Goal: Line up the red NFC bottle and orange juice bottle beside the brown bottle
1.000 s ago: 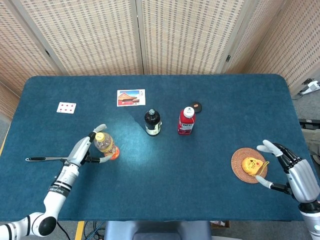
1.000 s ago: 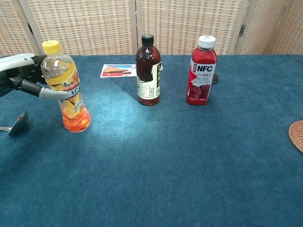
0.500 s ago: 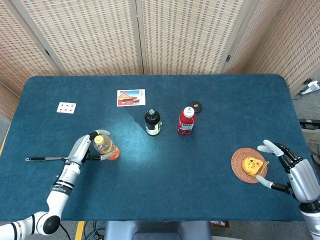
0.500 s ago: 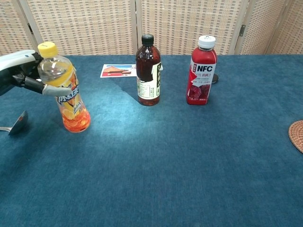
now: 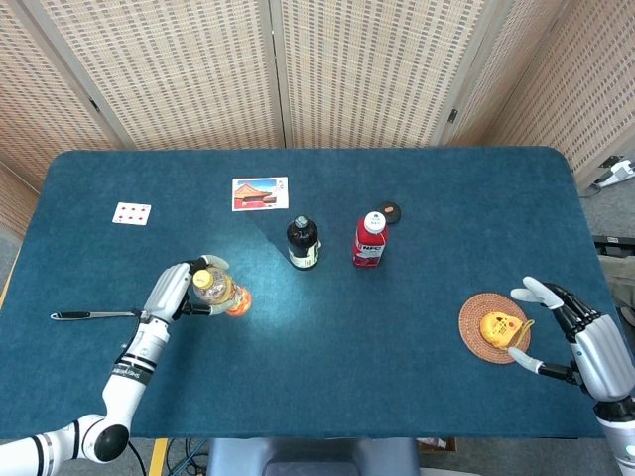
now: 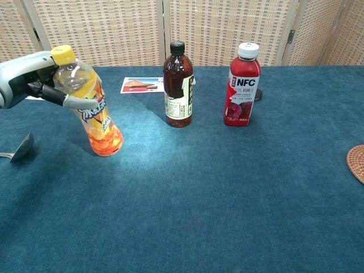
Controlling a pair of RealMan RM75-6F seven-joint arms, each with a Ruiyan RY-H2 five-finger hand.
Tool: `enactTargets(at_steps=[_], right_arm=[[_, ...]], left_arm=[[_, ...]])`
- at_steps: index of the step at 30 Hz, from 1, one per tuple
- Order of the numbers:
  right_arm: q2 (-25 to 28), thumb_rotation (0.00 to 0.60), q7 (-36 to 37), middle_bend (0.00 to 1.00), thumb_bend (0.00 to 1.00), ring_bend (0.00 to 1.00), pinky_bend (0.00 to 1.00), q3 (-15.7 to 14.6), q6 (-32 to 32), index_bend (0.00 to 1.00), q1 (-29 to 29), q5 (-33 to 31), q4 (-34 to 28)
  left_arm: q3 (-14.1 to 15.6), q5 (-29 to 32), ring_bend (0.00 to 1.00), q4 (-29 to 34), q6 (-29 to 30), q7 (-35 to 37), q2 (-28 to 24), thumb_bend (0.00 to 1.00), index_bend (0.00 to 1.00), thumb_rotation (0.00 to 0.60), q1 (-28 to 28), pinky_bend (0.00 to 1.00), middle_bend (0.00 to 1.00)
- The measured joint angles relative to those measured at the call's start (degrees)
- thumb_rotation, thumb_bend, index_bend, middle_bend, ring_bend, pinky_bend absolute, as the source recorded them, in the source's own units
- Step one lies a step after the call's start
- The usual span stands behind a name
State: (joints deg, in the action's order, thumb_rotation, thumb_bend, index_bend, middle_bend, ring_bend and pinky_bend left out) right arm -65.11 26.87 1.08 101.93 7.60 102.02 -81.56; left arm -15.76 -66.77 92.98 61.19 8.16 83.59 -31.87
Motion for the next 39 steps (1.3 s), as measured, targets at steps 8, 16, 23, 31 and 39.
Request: enactTargets(at_steps=[8,16,23,31,39], right_arm=[[0.12,0.6,-0.01,0.32,0.06,0.2,0.4,-0.03,-0.41,0.14,0.08,0.02,0.03],[0.15,0.6,0.0,0.32,0.06,0.2,0.4,0.1,-0.44,0.14,0.03,-0.1,0.14],[0.19,0.6,0.34,0.32,0.06,0.2,0.4,0.29,-0.72,0.14,0.09,-0.55,0.18],[0.31,0.6,0.85,0.32,0.06,0.2,0.4,0.78,-1.28,0.14,0.22,-1.58,0.22],[0.53,0.6,1.89,0.32,0.06,0.2,0.4,1.34,-1.69,0.14,0.22,-2.8,0.53]], left_arm=[[-2.48,2.65,0.38,-0.23,0.71,-3.89,1.24,0.14,0.65,0.6,-2.23,0.27,0.51],[-5.37,7.17,0.38,-3.6,0.88,-6.42,4.13,0.14,0.65,0.6,-5.04,0.27,0.51],[-7.14,10.63,0.38,-7.81,-1.96,-7.59,5.72,0.14,0.65,0.6,-8.1,0.27,0.51],[-7.84,11.85,0.38,-11.63,-4.75,-7.71,7.15,0.14,0.65,0.6,-10.93,0.27,0.51],[-8.24,12.32,0.38,-16.52,-6.89,-7.63,8.8,0.14,0.65,0.6,-13.58,0.27,0.51]])
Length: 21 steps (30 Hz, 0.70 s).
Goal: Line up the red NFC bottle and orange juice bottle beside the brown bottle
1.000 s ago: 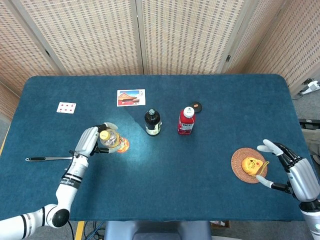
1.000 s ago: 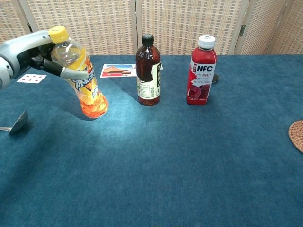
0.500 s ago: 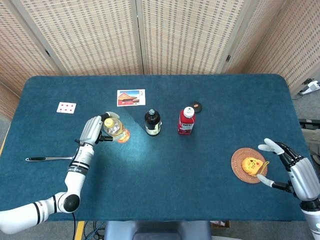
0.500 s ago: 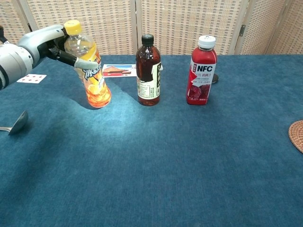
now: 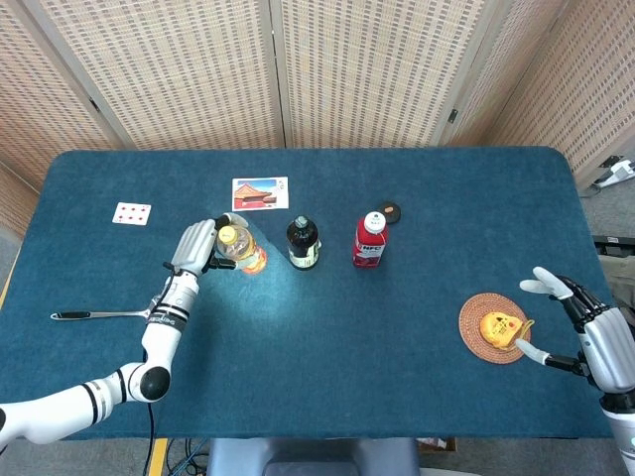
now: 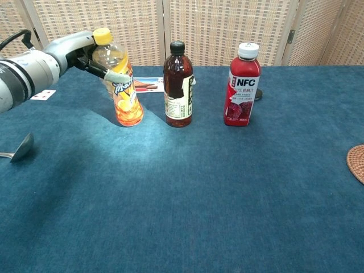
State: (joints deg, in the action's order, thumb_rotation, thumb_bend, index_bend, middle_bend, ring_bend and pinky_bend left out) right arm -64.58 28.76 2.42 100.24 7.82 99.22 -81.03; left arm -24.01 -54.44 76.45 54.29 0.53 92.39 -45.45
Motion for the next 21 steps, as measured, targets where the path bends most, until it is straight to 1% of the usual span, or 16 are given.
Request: enactTargets(at_steps=[8,16,19,21], right_arm=[[0.1,0.6,0.65,0.32,0.06,0.2,0.4,0.34,-1.0,0.14,0.22,-0.86,0.29],[0.1,0.6,0.75,0.32,0.06,0.2,0.4,0.48,-1.66,0.14,0.4,-1.18,0.37],[0.12,0.6,0.9,0.32,0.06,0.2,0.4,0.51,-1.7,0.14,0.39,-1.22,0.43],[0.13,0.6,0.99,0.32,0.06,0.2,0.4,0.51,-1.71,0.14,0.39,-1.17,0.46]], left_arm=[[-0.43,0.74,0.38,-4.66,-1.1,-0.31,1.47,0.14,0.64,0.6,-2.14,0.28,0.51],[0.18,3.01,0.38,-5.97,-2.32,-3.19,1.96,0.14,0.63,0.6,-3.32,0.28,0.51],[0.29,3.99,0.37,-5.82,-2.85,-3.94,1.86,0.14,0.61,0.6,-3.59,0.28,0.51],[0.34,4.49,0.36,-5.63,-3.05,-4.43,1.76,0.14,0.57,0.6,-3.78,0.28,0.51]])
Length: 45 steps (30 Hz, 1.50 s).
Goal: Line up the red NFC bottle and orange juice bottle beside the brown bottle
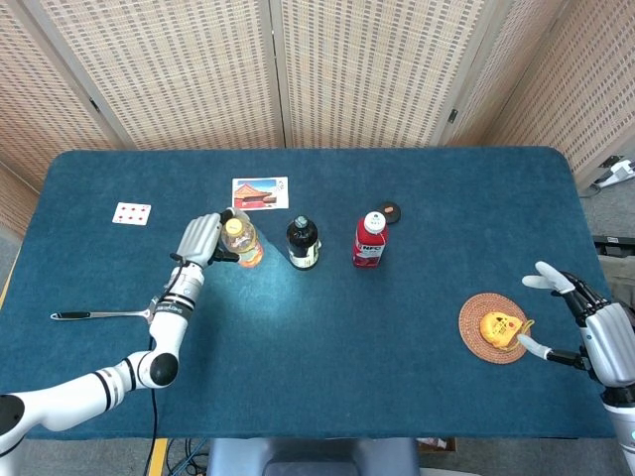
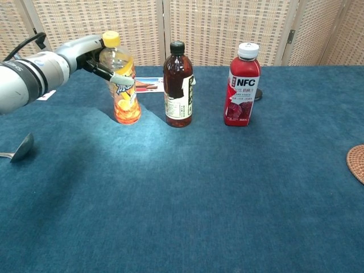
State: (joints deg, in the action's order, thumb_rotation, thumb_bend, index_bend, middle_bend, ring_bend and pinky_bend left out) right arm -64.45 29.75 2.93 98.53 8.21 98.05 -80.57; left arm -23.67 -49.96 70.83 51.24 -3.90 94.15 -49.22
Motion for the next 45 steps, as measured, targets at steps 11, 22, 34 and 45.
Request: enactTargets(at_steps=[11,22,34,45], right_arm=[[0.08,0.6,0.33,0.32,0.06,0.2,0.4,-0.07,0.36,0.14,-0.15,0.4,0.06],[0.02,0.6,0.06,0.32,0.06,0.2,0.4,-0.16,0.53,0.14,-0.21,0.75,0.03],[-0.14,0.6,-1.09,0.32,0.06,0.2,0.4,-0.3,0.56,0.14,-0.31,1.05,-0.19],[0.44,0.6,-2.13,0.32,0.06,0.2,0.4,-0.53,-0.5,0.21,-0.5,0.34,-1.27]], left_arm=[[0.1,-0.49,0.31,0.62,1.43,-0.02,0.2,0.14,0.11,0.6,-0.32,0.28,0.15],[0.21,-0.17,0.28,2.59,2.46,-0.18,-0.82,0.11,0.03,0.6,0.35,0.29,0.06],[1.33,2.95,0.26,6.88,3.96,-4.49,-4.53,0.11,0.02,0.6,2.22,0.29,0.06],[6.07,1.89,0.23,12.72,8.0,-9.39,-9.6,0.11,0.03,0.6,6.26,0.29,0.06]])
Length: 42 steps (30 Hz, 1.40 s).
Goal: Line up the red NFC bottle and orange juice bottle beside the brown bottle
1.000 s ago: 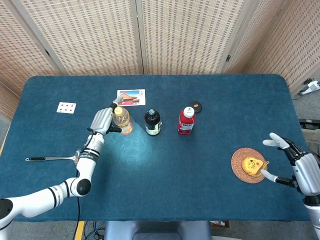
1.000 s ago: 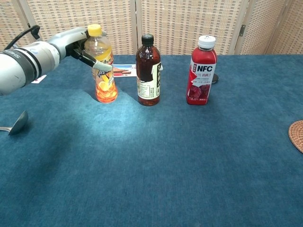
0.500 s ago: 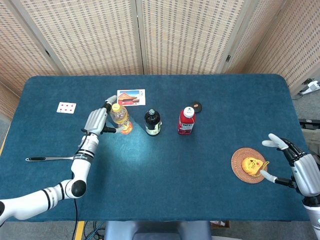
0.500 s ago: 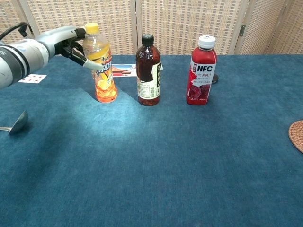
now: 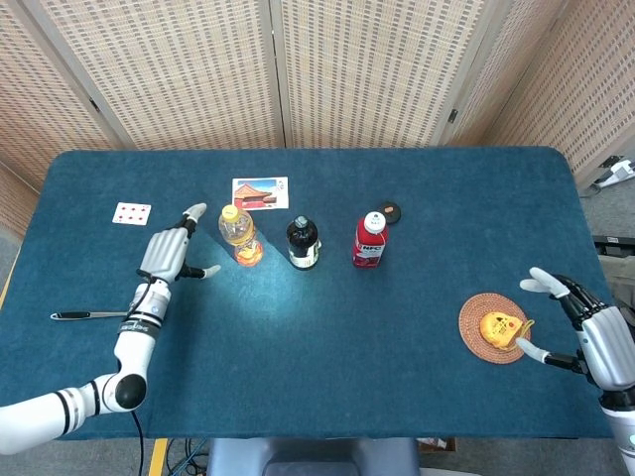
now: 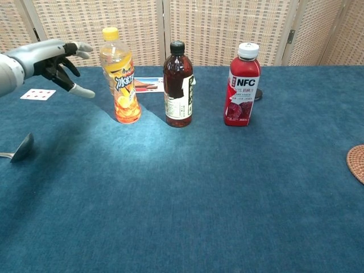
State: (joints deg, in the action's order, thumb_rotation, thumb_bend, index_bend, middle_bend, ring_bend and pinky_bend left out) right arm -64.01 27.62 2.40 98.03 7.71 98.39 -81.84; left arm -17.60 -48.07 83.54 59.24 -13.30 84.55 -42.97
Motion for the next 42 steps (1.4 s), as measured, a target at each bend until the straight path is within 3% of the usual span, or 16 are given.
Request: enactTargets(at_steps=[15,26,32,42], right_arm=[[4.29,0.6,-6.54,0.32,0.07,0.2,0.4,-0.27,-3.31,0.25,-1.81,-4.49,-7.53],[6.14,0.6,-11.22,0.32,0.07,0.2,0.4,0.3,-4.65,0.25,-3.29,-7.97,-11.89],[6.31,0.6,-12.7,0.32,0.07,0.2,0.4,0.92,-4.86,0.25,-3.84,-8.67,-12.95],[5.92,0.6,-13.5,0.32,0.08,0.2,0.4,1.16,-4.6,0.25,-4.3,-7.89,-12.32]], left_arm=[[10.36,-17.33,0.21,8.35,12.15,1.31,-7.54,0.11,0.09,0.6,11.26,0.29,0.06],[20.15,-31.56,0.2,7.92,22.78,10.73,-13.32,0.11,0.14,0.6,23.49,0.29,0.06],[22.12,-33.86,0.2,6.99,25.71,14.73,-16.07,0.11,0.17,0.6,27.95,0.29,0.08],[23.71,-35.46,0.2,4.93,26.62,9.24,-16.92,0.11,0.23,0.6,32.23,0.29,0.12]])
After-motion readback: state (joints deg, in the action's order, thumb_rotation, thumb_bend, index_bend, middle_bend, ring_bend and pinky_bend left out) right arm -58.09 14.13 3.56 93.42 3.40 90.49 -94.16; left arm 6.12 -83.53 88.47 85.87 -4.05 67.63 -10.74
